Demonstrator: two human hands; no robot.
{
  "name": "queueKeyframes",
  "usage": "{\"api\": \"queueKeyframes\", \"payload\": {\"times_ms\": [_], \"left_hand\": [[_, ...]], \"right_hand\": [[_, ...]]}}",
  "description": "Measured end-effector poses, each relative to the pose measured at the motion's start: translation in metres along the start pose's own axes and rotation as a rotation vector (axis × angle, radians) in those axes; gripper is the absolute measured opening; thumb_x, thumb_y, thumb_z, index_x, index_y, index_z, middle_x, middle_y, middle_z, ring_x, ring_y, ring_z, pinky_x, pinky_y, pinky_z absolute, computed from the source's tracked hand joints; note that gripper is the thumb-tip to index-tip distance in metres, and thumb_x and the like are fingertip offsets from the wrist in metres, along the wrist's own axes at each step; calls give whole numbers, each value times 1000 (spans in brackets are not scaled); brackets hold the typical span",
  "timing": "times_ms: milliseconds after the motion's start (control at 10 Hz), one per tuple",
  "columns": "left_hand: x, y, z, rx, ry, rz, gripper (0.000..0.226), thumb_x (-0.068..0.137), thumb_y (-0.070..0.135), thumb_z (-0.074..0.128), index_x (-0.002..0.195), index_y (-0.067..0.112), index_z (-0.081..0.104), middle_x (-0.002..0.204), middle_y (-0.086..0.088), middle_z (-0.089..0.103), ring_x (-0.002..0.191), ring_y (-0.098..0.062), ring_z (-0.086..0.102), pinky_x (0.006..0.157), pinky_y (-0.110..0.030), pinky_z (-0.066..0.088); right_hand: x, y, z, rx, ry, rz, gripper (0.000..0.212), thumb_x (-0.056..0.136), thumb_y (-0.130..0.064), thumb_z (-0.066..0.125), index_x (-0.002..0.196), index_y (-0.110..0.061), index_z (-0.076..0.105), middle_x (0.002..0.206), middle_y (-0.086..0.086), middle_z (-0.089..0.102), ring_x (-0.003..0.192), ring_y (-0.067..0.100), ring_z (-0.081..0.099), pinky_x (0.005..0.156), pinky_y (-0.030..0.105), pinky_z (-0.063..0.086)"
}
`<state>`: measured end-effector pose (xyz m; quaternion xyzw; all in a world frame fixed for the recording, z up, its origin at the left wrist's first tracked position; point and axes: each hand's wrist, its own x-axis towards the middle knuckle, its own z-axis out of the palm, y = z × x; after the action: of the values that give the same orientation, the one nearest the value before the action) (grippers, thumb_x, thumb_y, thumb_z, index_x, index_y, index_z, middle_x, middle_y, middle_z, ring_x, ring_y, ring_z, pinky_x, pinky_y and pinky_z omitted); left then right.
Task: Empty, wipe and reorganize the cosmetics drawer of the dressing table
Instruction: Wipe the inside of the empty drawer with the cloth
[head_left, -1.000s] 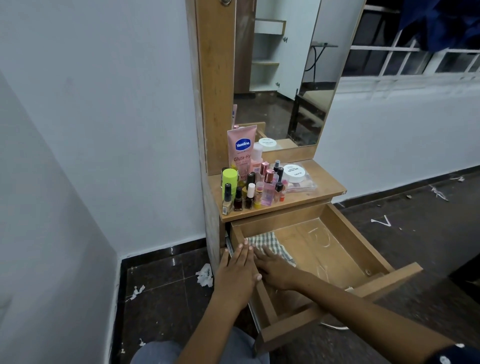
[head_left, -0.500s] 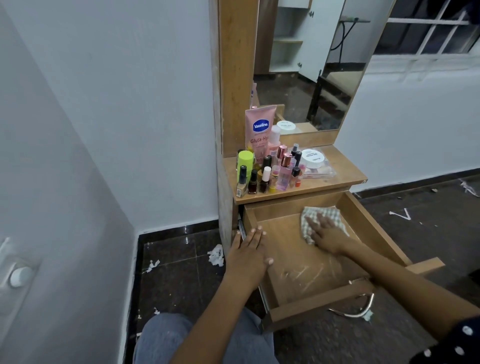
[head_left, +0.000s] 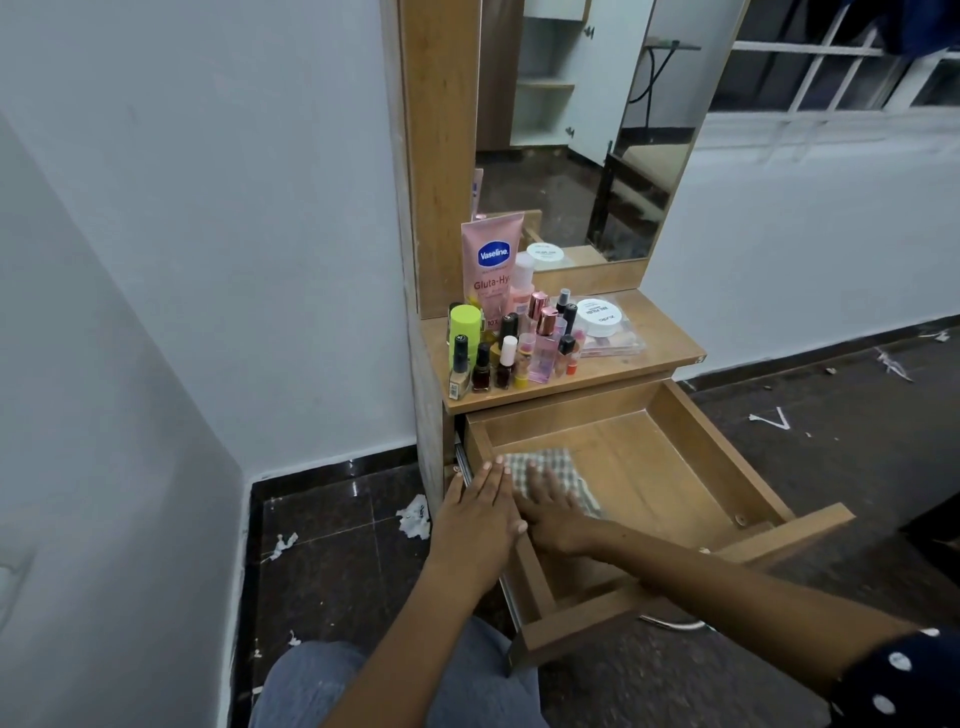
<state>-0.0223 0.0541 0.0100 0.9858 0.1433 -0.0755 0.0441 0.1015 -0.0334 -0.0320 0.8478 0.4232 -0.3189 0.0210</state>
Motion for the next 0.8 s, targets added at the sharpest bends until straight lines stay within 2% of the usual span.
{"api": "queueKeyframes", "payload": {"times_ms": [100,200,300,400,600,800], "left_hand": [[-1,-1,1,4,11,-2,62,103,42,21,151,10,-3,159,-5,-9,146,-16,-9,118,-40,-2],[-1,-1,1,7,10,-3,62,103,42,21,151,10,-1,159,-6,-6,146,-16,-8,118,-41,-3],[-1,0,1,-4,2,-10,62,103,41,21,151,11,-3,159,-5,-9,146,-15,-9,118,-40,-5],[-1,-1,3,-12,0,-14,62,103,41,20,151,11,-5,159,-4,-12,146,-15,-10,116,-40,-6],[-2,-1,5,-18,13,-17,62,103,42,19,151,12,-7,158,-4,-14,145,-16,-11,116,-39,-7],[-2,-1,4,-15,12,-20,62,103,41,20,151,12,-7,158,-4,-14,146,-16,-11,116,-39,-7]], "right_hand": [[8,14,-9,-145,63,-155,66,100,-40,31,150,-25,-10,155,6,-27,142,28,-27,117,53,-8],[14,43,-16,-245,166,-218,77,86,-70,2,151,-29,5,159,5,-11,146,25,-12,119,47,3],[14,61,-24,-250,226,-197,71,89,-68,7,151,-32,9,160,2,-7,147,23,-7,118,40,2],[11,81,-31,-213,256,-141,55,101,-45,27,151,-32,9,160,1,-7,147,21,-7,118,37,0],[7,135,-41,-39,342,158,57,100,-47,27,152,-29,11,160,11,-4,148,26,-4,120,40,6],[16,134,-42,29,400,231,65,96,-58,28,151,-27,12,158,20,-5,147,31,-2,119,45,8]]}}
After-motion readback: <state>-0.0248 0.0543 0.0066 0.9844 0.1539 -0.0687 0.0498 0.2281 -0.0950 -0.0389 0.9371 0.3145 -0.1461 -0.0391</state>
